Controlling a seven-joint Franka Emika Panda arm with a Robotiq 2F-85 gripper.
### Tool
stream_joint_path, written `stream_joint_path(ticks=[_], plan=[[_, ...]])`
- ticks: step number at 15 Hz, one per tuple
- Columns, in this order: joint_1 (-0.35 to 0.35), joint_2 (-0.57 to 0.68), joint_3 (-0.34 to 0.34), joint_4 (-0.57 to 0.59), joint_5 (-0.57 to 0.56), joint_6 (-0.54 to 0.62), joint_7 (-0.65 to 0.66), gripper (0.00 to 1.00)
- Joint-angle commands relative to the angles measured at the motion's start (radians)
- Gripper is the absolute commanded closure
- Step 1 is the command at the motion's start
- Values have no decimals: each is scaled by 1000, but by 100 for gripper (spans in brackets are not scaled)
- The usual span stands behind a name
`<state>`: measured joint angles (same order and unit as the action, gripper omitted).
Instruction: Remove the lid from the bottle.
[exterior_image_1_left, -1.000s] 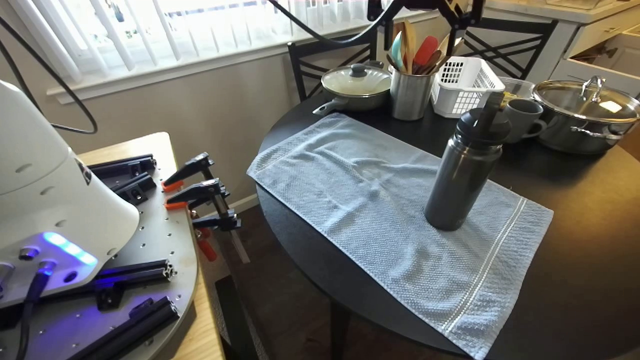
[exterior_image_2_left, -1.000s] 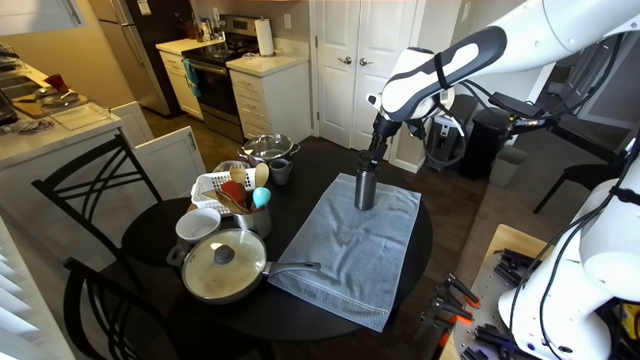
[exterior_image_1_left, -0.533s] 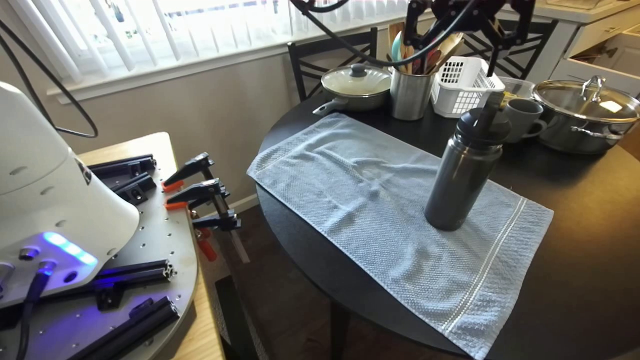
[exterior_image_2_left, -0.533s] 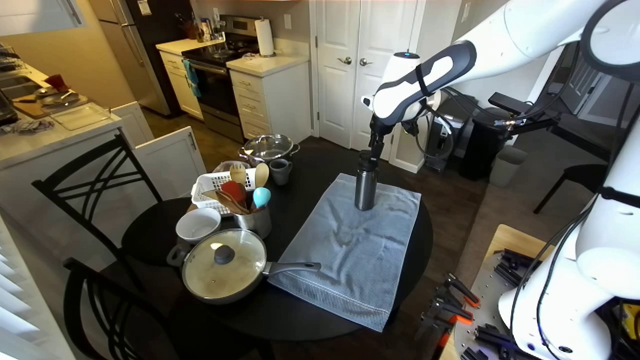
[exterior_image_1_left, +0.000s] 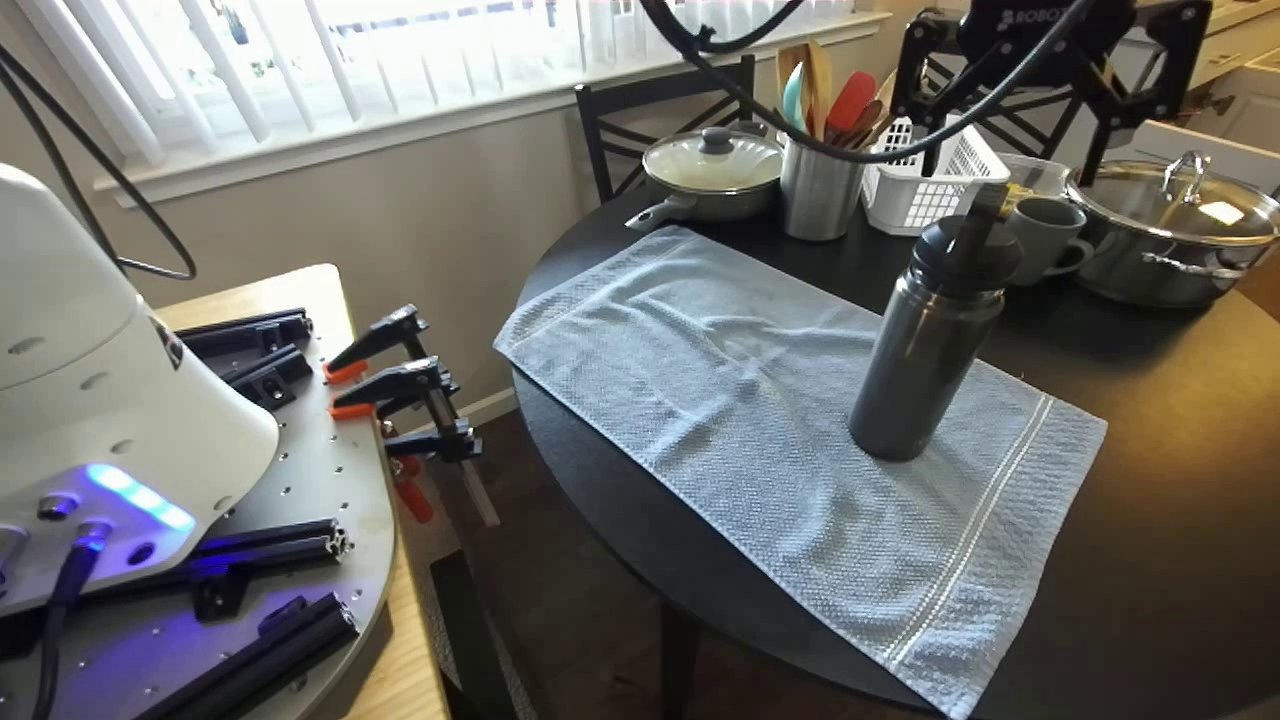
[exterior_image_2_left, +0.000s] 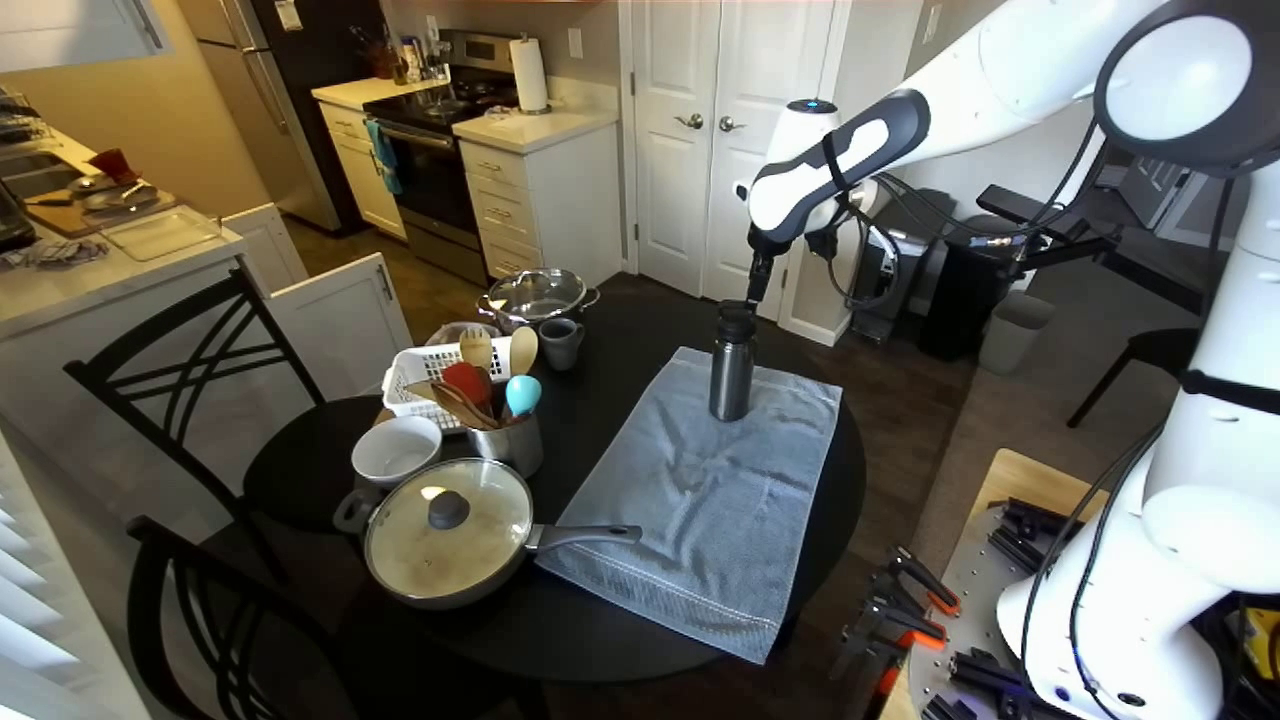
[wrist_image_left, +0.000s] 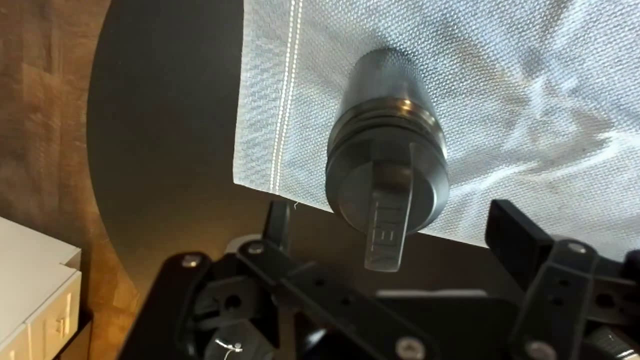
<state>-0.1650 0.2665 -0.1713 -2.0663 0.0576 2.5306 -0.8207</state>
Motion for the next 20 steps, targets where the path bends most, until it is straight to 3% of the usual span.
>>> stream_joint_path(ticks=[1, 6, 12, 20], plan=[[-35, 73, 38, 83, 3, -39, 72, 0], [-54, 130, 74, 167, 0, -76, 129, 0], [-73, 147, 96, 249, 1, -204, 137, 0], [-73, 181, 105, 286, 0, -290, 132, 0]])
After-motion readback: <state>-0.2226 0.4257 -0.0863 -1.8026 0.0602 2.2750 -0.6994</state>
